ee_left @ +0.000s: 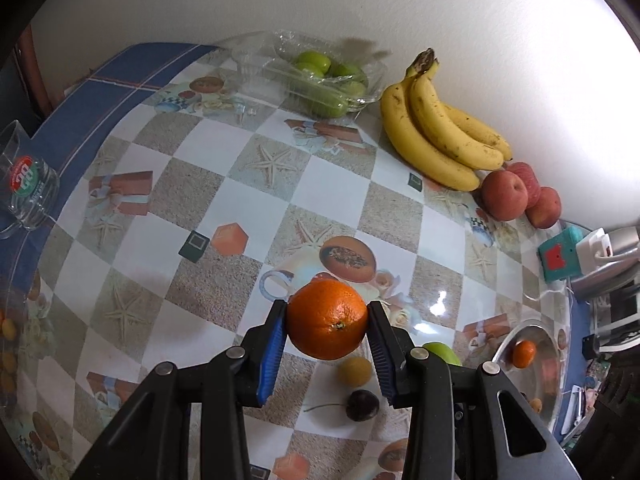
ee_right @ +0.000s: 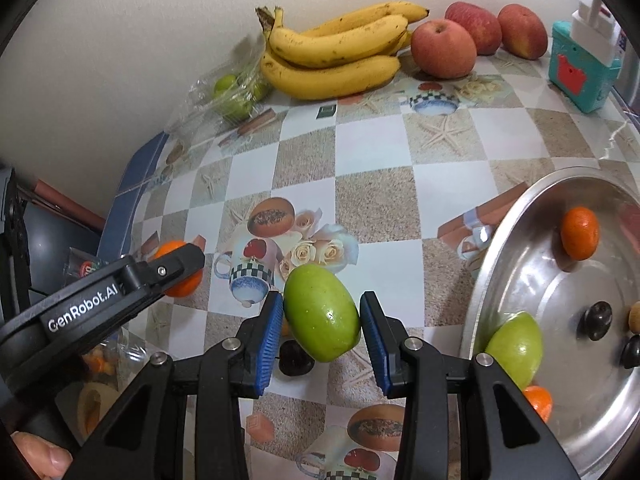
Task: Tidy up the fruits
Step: 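Carry the mandarin with the left gripper toward the bowl while the right gripper carries the green apple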
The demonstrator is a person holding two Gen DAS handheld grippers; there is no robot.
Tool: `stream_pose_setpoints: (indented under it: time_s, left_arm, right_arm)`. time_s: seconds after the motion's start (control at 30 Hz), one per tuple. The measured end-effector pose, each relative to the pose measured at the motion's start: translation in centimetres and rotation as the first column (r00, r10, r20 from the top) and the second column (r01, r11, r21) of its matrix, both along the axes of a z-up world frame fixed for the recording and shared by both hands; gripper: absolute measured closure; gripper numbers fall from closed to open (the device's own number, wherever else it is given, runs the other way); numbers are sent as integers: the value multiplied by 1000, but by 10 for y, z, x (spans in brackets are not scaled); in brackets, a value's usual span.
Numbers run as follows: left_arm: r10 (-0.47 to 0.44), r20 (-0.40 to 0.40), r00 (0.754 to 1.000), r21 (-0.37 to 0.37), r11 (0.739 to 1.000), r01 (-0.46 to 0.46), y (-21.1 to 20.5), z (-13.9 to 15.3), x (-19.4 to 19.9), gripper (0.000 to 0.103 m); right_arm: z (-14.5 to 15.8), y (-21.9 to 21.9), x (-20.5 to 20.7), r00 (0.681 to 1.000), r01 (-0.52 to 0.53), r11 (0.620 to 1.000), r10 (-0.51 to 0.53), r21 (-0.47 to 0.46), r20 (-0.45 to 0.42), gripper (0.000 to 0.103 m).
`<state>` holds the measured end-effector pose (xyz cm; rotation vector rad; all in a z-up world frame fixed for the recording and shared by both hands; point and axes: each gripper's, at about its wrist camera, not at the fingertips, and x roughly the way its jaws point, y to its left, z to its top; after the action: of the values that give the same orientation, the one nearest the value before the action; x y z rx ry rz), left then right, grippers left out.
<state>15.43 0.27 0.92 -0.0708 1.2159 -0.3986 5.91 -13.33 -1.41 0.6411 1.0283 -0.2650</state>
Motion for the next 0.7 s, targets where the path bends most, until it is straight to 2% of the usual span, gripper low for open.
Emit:
stream_pose_setpoints:
  time_s: [0.17,0.33,0.47,0.7]
  left_arm:
    - [-17,31,999,20,1000,16,-10,8,-14,61]
    - [-45,24,999,0,999,45,-18,8,-32,61]
    - [-27,17,999,-20,999,27,-14,12,-42,61]
    - [-9,66,998,-24,1000,11,-6,28,-55,61]
  right_arm:
    - [9,-1,-10,1000,12,1000,-12,3,19,62]
    - [17,-5,-22,999,30,1000,-31,8,39,62]
    - [25,-4,-32,998,38,999,-38,-3,47,62]
    - [36,-2,-51,995,47,999,-48,6,90,62]
